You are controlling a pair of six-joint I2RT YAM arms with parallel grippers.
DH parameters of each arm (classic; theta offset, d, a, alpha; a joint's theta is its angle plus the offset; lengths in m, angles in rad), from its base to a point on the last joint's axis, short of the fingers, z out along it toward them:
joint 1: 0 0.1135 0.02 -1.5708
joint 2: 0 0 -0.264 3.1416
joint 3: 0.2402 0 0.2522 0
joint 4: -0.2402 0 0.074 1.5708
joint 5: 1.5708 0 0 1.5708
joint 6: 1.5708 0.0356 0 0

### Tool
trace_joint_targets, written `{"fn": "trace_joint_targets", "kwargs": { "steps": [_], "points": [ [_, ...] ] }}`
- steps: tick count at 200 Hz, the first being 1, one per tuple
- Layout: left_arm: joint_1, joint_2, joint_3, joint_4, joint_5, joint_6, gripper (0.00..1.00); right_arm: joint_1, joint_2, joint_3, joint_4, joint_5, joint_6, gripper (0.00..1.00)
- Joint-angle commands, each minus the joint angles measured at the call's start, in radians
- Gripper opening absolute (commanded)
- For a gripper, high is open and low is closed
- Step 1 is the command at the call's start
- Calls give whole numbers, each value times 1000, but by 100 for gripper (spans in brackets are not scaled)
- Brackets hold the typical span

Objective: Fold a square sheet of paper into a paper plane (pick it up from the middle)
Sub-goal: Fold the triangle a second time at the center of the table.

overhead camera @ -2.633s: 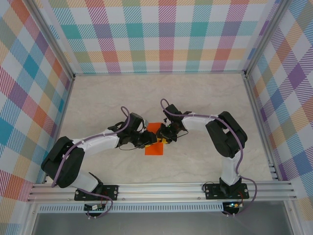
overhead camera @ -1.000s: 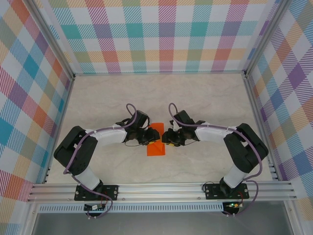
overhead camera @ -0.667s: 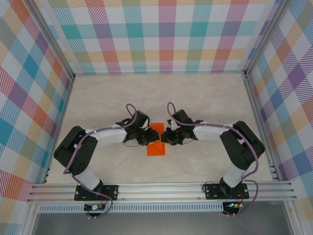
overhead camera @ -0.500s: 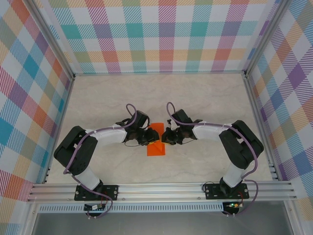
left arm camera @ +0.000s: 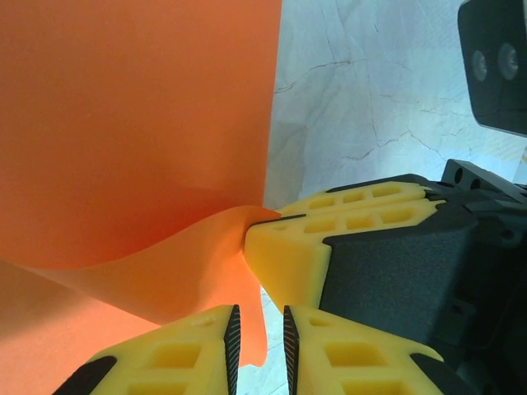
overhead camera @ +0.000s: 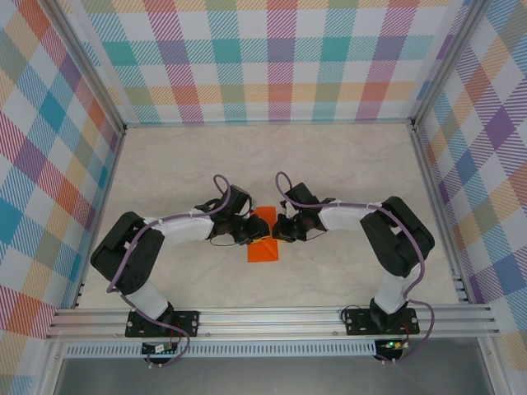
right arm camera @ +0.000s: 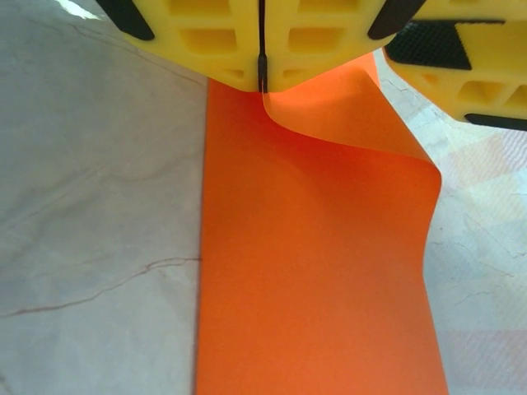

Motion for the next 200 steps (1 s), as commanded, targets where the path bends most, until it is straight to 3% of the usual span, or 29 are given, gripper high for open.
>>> {"fn": "trace_joint_targets", "kwargs": {
  "steps": [1,200],
  "points": [
    [8,20,32,23,25,-8,23,-7,9,21,-20,16,-20,7],
    [8,87,37,-22,-6,11,21,-7,52,60,-57,33,-38,9]
  ]
}}
